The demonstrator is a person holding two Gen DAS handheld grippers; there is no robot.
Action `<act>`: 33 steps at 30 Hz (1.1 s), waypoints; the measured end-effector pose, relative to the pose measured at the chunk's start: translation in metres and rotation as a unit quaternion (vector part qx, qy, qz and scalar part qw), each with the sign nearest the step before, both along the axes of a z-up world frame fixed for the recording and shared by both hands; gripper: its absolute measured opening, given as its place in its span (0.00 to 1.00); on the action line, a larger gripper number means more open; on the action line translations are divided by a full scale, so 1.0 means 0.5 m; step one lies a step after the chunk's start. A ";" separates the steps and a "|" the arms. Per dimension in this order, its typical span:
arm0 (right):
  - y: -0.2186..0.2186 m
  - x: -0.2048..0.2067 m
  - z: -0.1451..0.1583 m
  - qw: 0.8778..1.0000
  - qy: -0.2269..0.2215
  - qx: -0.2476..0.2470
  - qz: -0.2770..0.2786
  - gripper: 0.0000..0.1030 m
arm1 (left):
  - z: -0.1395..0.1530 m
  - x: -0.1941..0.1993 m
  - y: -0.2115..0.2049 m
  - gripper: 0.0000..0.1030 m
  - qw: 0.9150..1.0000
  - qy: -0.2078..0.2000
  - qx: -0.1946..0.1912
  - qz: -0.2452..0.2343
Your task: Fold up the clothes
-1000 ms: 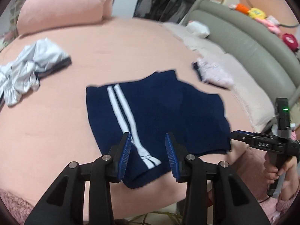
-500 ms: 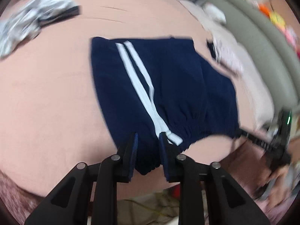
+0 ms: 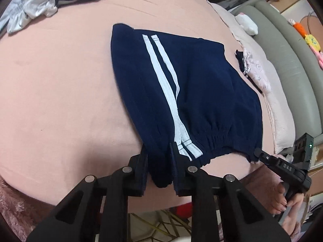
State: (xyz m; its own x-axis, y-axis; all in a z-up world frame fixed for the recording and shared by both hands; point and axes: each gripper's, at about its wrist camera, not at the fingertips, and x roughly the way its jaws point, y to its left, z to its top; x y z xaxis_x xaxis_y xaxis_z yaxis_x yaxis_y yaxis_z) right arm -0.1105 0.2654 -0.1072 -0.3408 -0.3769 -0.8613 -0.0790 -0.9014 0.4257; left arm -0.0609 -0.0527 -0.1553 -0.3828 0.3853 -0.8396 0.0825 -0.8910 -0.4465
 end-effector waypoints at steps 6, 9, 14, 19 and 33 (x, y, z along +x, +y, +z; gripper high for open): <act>0.006 0.073 0.023 1.000 -0.002 0.007 -0.005 0.11 | 0.013 0.033 -0.014 0.14 0.999 -0.018 -0.021 -0.020; -0.020 0.088 0.010 0.999 -0.033 0.037 0.005 0.13 | -0.002 0.039 -0.012 0.20 0.998 -0.045 -0.019 -0.028; -0.023 0.095 0.040 0.998 -0.018 0.062 -0.009 0.18 | 0.040 0.006 -0.055 0.44 0.999 -0.032 -0.012 -0.008; 0.003 0.099 0.140 0.988 0.069 0.136 -0.039 0.26 | 0.057 -0.099 -0.115 0.45 0.998 -0.025 -0.057 0.010; -0.171 -0.228 0.041 0.981 0.050 0.149 0.111 0.29 | -0.004 -0.260 -0.047 0.28 0.989 0.016 -0.149 -0.016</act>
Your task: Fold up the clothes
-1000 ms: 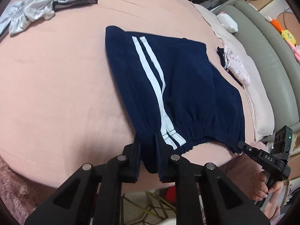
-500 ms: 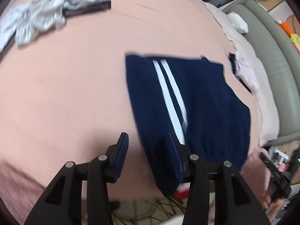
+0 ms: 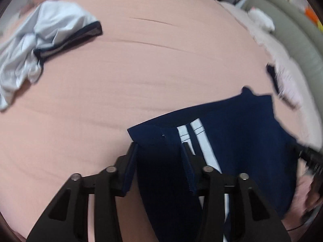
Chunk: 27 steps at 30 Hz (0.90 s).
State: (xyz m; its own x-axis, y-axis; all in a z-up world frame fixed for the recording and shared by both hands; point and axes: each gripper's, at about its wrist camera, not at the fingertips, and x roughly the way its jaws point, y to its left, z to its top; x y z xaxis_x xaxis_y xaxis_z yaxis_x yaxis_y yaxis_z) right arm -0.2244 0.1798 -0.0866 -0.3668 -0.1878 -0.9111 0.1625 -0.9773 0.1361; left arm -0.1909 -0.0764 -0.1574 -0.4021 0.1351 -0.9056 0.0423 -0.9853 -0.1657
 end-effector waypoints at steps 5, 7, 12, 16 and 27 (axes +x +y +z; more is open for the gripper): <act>-0.043 -0.048 -0.036 1.000 -0.001 0.021 0.002 0.29 | 0.009 0.018 -0.047 0.16 0.999 -0.022 -0.016 0.028; -0.046 -0.056 -0.038 1.000 0.006 0.023 -0.008 0.29 | 0.019 0.034 -0.072 0.15 0.998 -0.028 -0.034 0.045; -0.057 -0.072 -0.044 0.999 0.017 0.045 -0.002 0.29 | 0.048 0.067 -0.114 0.18 0.997 -0.017 0.016 0.077; -0.104 -0.082 -0.047 0.997 0.034 0.048 0.047 0.30 | 0.060 0.060 -0.078 0.34 0.999 0.007 0.031 0.043; -0.204 -0.102 -0.052 0.990 0.059 0.039 0.120 0.30 | 0.030 0.093 -0.197 0.32 0.991 -0.055 -0.058 0.108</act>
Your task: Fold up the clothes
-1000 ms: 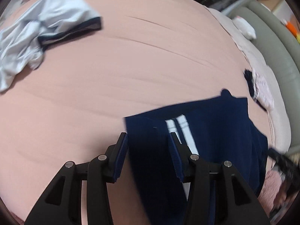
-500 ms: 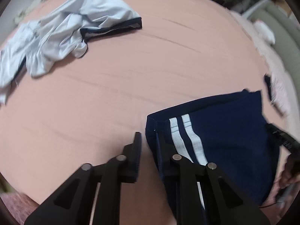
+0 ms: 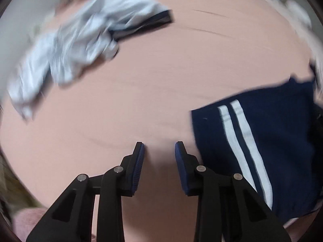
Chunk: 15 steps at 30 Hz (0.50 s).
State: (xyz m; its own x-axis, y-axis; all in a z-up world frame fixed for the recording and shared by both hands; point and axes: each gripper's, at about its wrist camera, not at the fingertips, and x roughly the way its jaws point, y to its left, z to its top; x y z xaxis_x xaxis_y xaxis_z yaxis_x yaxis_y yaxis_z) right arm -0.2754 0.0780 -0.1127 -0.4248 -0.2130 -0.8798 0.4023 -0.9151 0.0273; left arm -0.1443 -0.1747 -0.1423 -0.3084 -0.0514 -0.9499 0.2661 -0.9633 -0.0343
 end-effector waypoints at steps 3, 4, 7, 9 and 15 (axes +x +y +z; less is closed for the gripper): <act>0.045 -0.015 0.010 0.998 0.009 -0.032 -0.062 0.30 | 0.017 0.001 -0.035 0.43 0.993 0.037 0.114 0.000; 0.055 -0.019 0.012 0.996 0.009 -0.039 -0.075 0.30 | 0.020 -0.004 -0.032 0.51 0.991 0.047 0.125 -0.004; 0.048 -0.027 0.008 0.997 -0.004 -0.040 -0.062 0.30 | 0.021 -0.022 -0.017 0.59 0.987 0.065 0.148 -0.020; 0.044 -0.032 0.005 0.998 -0.013 -0.041 -0.053 0.30 | -0.005 -0.048 0.019 0.58 0.986 0.055 0.149 -0.041; 0.000 -0.029 -0.014 0.999 -0.020 -0.035 -0.025 0.30 | 0.001 -0.062 0.096 0.08 0.997 0.038 0.020 -0.072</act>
State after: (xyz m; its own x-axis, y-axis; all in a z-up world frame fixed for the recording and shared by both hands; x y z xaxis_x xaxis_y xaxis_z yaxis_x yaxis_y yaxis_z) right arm -0.2897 0.0780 -0.1195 -0.4016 -0.2531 -0.8802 0.3528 -0.9296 0.1063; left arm -0.1750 -0.1269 -0.1416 -0.3809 0.0352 -0.9239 0.1209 -0.9888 -0.0875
